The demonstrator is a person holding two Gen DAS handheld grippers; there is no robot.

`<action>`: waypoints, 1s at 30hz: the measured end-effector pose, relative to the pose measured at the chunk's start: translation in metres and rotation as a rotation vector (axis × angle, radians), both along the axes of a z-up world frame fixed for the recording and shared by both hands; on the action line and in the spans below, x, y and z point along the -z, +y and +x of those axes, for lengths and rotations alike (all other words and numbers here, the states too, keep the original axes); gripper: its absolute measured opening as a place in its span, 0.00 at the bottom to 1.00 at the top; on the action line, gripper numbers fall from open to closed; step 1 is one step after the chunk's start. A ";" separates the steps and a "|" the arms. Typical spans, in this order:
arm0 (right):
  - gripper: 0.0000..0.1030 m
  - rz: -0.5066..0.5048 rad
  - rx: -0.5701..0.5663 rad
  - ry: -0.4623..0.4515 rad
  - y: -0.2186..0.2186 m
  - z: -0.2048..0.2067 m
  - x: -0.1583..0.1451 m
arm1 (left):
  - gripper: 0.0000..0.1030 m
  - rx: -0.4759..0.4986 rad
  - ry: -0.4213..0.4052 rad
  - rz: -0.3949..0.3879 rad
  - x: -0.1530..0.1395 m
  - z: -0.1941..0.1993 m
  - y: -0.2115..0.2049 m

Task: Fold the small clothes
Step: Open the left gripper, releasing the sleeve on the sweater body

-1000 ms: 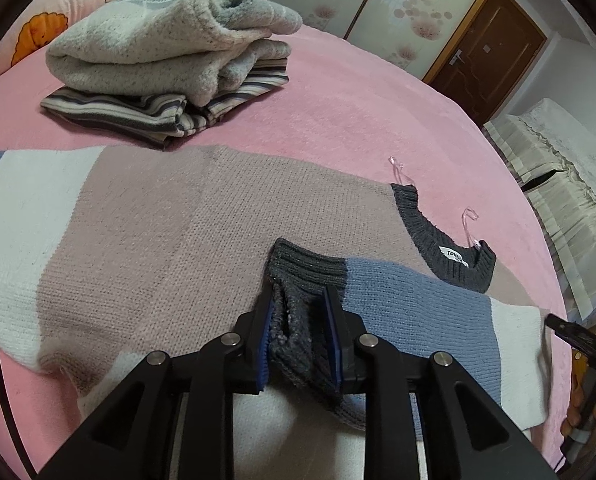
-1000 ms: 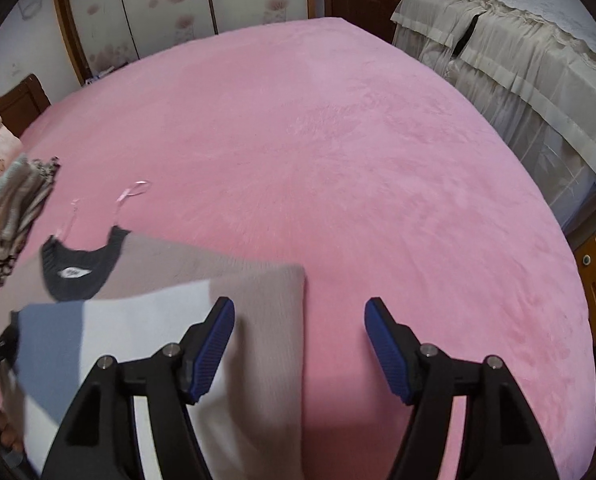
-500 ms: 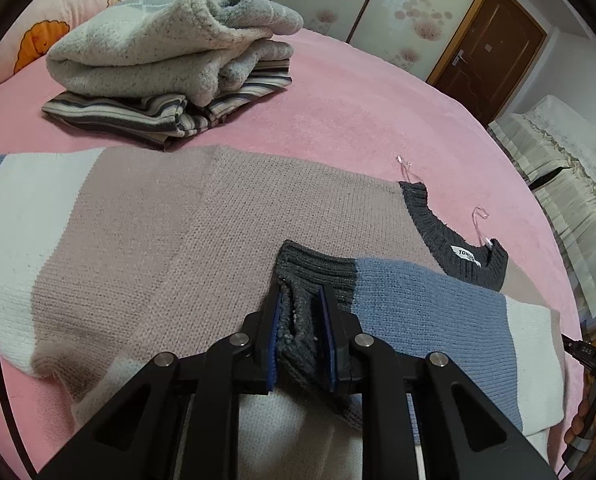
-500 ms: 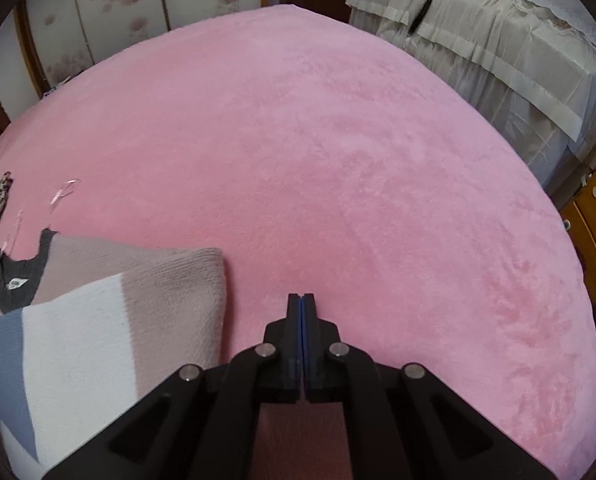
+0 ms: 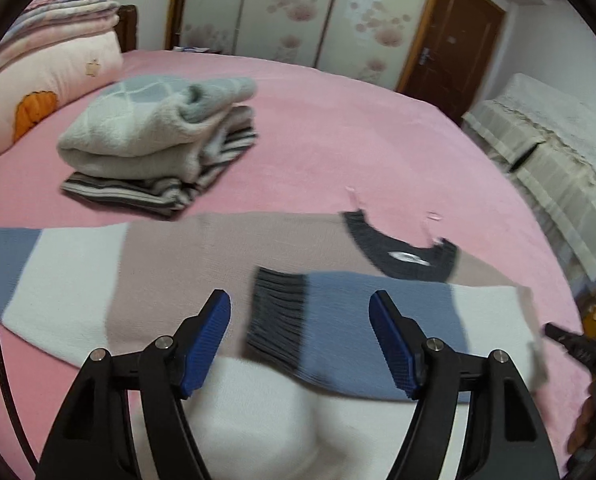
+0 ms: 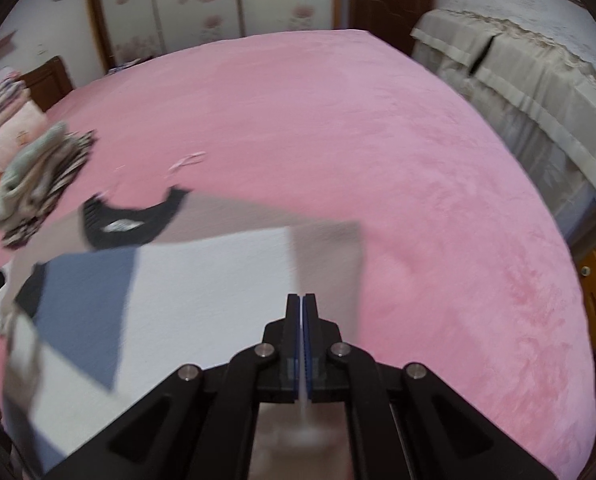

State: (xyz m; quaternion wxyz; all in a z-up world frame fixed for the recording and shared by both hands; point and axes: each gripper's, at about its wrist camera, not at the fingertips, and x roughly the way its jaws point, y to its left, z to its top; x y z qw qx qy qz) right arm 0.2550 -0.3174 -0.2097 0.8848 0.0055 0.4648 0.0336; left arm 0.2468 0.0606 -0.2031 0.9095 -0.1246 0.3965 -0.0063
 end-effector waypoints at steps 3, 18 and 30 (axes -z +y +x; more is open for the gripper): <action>0.01 0.037 -0.039 0.015 0.019 -0.012 0.004 | 0.58 0.041 0.028 -0.006 0.004 0.003 -0.017; 0.00 -0.100 0.064 0.061 -0.007 -0.031 0.051 | 0.35 0.085 0.202 0.176 0.060 0.020 -0.028; 0.03 -0.038 0.114 0.053 -0.009 -0.058 0.030 | 0.79 0.092 0.175 0.231 0.039 0.004 -0.038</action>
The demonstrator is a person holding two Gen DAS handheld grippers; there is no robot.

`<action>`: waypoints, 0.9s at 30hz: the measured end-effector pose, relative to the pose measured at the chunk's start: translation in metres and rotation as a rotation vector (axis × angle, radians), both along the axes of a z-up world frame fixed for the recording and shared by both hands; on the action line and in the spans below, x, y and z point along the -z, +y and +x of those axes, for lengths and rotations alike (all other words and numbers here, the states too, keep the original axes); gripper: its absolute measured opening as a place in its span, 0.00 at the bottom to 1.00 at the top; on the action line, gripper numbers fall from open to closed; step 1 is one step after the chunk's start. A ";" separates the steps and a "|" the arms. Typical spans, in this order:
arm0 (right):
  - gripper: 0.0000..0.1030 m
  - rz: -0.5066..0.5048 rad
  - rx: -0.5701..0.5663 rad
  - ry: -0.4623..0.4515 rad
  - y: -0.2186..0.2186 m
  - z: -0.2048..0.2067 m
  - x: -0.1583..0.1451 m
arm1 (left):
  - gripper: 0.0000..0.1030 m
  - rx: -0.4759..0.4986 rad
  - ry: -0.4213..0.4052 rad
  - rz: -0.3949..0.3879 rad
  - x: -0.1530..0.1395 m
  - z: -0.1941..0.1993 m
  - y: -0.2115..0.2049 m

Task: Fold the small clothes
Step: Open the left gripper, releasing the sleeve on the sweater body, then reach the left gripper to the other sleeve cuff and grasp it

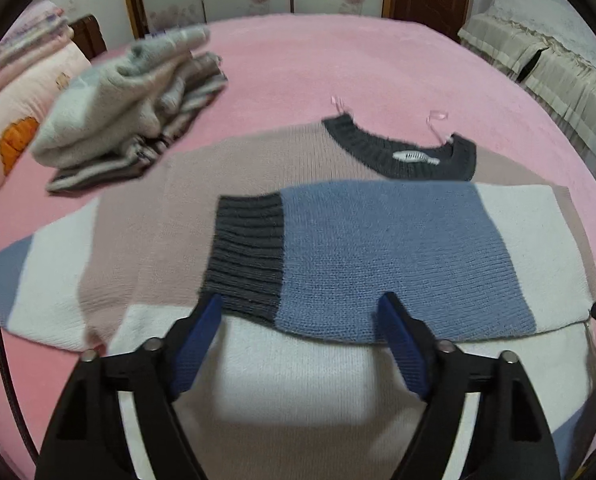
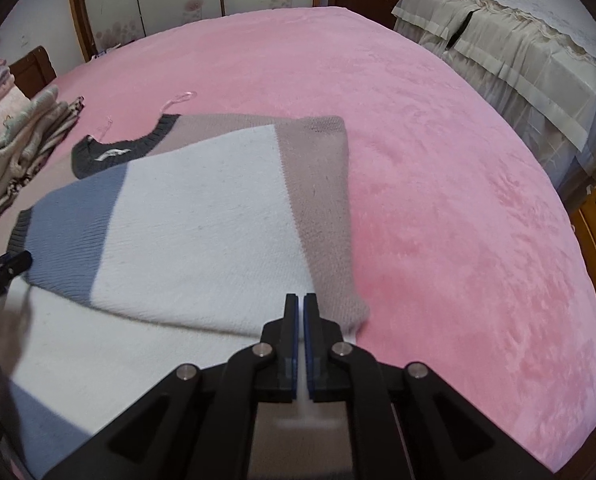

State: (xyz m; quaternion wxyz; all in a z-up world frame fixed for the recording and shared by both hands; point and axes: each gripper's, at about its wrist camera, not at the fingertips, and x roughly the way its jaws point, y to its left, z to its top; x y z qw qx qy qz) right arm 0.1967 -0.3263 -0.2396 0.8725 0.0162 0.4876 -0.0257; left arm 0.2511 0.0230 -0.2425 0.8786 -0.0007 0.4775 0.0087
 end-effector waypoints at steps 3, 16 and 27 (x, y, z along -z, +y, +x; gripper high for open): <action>0.03 0.037 0.017 -0.001 -0.002 -0.013 -0.007 | 0.79 0.002 -0.004 -0.016 -0.013 -0.011 -0.002; 0.03 0.107 -0.028 -0.020 0.036 -0.065 -0.043 | 0.90 -0.011 -0.086 -0.102 -0.086 -0.093 0.010; 0.21 0.092 -0.122 -0.084 0.090 -0.104 -0.076 | 0.93 -0.032 -0.102 -0.149 -0.127 -0.150 0.050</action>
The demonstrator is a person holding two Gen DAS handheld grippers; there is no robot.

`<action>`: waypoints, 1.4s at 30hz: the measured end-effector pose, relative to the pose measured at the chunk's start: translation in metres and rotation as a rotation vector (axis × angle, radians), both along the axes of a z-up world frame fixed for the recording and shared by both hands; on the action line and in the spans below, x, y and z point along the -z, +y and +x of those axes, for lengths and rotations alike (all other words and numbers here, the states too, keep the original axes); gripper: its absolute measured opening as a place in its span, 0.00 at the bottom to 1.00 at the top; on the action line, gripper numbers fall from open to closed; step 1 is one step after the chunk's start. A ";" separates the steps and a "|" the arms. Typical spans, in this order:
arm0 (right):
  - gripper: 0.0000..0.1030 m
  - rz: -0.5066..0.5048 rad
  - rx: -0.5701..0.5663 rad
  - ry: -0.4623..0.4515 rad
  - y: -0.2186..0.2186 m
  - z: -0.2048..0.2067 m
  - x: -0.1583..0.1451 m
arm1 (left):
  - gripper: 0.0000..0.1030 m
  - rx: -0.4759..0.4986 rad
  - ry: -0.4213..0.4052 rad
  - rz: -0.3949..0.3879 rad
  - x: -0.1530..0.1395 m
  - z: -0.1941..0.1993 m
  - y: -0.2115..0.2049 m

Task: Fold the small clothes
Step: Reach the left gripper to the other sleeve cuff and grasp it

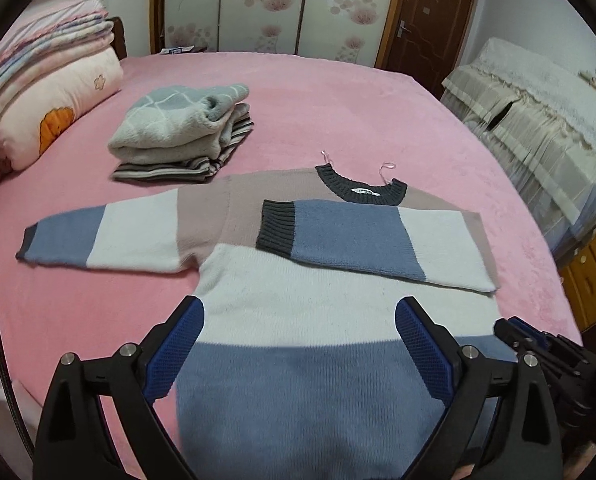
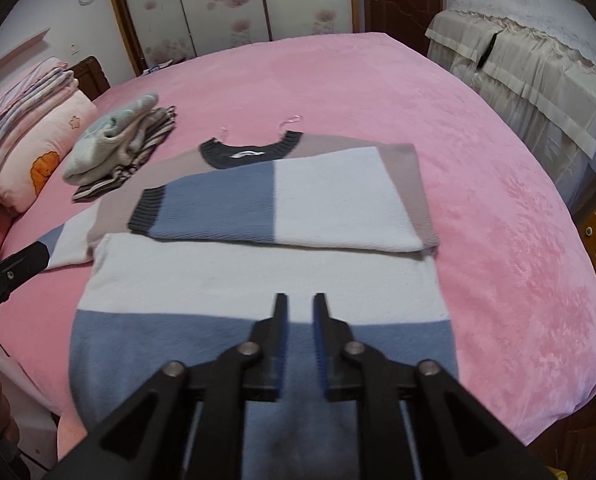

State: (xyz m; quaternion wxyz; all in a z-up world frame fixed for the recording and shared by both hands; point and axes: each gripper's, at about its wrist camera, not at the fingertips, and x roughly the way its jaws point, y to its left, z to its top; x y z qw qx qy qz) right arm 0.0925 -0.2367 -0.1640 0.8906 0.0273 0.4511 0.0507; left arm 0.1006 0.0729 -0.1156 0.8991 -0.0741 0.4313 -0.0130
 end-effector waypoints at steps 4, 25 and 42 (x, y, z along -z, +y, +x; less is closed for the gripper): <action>0.26 -0.044 -0.031 -0.031 0.021 -0.013 -0.011 | 0.93 -0.037 -0.037 0.009 -0.012 -0.015 0.029; 0.26 -0.063 -0.332 -0.087 0.244 0.052 -0.025 | 0.97 -0.392 0.090 0.044 0.021 0.020 0.313; 0.26 -0.085 -0.450 -0.048 0.339 0.096 0.011 | 0.62 -0.609 0.374 -0.281 0.142 0.072 0.453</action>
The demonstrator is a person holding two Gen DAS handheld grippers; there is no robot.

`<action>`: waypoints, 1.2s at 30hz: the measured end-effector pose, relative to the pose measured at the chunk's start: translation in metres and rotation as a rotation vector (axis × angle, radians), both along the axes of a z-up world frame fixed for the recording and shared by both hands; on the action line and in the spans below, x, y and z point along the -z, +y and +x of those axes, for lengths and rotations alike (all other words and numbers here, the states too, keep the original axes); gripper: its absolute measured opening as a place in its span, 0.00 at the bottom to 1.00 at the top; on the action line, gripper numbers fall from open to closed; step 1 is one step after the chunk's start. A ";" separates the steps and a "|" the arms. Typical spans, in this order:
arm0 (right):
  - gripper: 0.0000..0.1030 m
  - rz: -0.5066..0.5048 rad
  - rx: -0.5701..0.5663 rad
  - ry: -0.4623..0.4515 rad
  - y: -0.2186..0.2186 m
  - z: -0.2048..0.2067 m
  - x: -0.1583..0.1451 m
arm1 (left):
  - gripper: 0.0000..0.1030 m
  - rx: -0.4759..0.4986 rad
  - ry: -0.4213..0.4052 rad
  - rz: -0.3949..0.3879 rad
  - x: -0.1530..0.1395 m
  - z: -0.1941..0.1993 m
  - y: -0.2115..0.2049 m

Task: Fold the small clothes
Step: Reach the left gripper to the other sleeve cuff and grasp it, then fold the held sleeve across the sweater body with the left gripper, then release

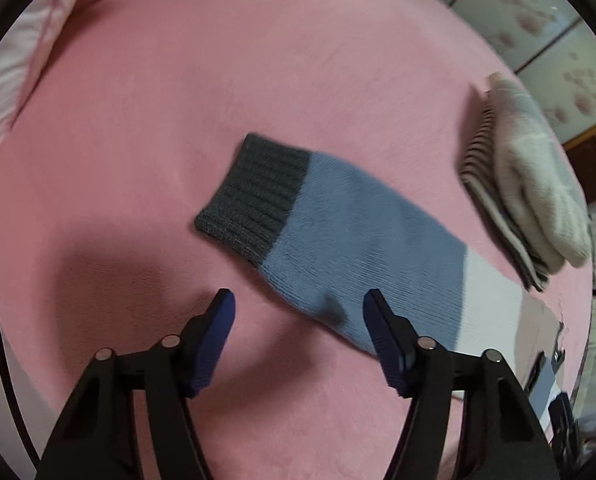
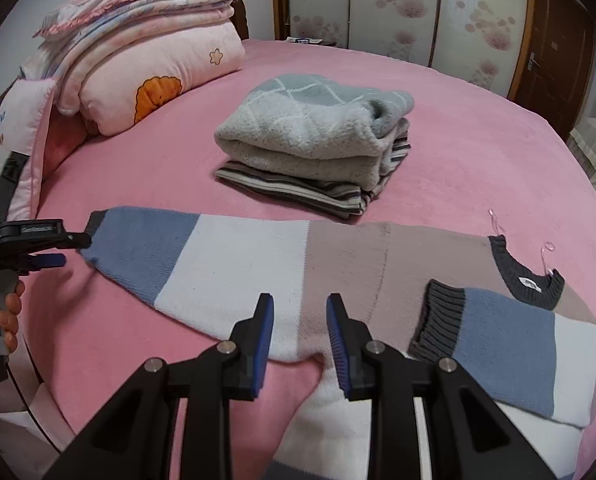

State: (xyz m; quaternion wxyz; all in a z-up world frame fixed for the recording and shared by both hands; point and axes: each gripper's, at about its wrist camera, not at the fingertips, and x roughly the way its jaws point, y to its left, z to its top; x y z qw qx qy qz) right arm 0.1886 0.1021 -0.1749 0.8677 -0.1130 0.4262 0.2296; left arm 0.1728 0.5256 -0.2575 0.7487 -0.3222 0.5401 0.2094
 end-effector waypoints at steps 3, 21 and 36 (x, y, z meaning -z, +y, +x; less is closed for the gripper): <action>0.26 -0.003 0.003 0.016 0.001 0.004 0.008 | 0.60 -0.008 0.029 -0.010 0.013 0.011 0.002; 0.26 0.006 0.094 0.053 -0.053 0.012 0.025 | 0.06 0.252 -0.200 0.409 -0.077 0.045 -0.117; 0.27 0.046 0.334 0.052 -0.197 0.009 0.016 | 0.07 0.768 -0.480 0.215 -0.109 0.053 -0.401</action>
